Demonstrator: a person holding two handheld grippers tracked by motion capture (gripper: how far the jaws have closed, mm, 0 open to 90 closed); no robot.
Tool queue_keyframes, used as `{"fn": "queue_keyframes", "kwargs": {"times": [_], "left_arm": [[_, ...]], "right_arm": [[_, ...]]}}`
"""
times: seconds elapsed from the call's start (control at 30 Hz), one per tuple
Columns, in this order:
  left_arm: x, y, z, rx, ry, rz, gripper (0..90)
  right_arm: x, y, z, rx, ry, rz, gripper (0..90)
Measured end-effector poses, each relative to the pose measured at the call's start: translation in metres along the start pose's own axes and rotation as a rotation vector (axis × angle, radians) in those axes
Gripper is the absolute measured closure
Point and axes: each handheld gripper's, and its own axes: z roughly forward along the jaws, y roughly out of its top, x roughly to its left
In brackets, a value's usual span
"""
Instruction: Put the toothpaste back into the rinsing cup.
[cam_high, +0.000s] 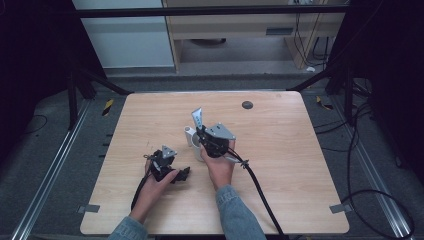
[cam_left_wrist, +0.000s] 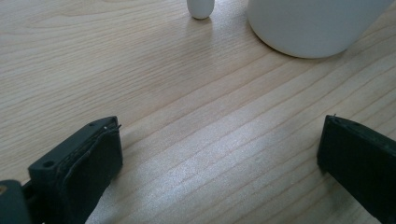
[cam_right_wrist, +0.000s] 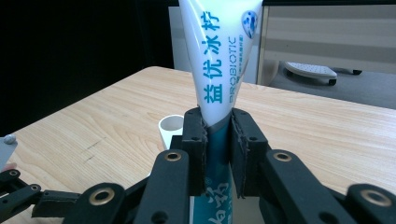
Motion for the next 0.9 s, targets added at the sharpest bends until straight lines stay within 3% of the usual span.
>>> {"fn": "queue_keyframes", "kwargs": {"times": [0.53,0.9], "left_arm": [[0.0001,0.0001,0.0001,0.000,0.000,0.001,0.0],[0.0001,0.0001,0.0001,0.000,-0.001,0.001,0.0]], "right_arm": [[0.0010,0.0029,0.0018,0.019,0.010,-0.023,75.6],[0.0013,0.0042,0.0020,0.038,0.017,-0.025,64.1]]}}
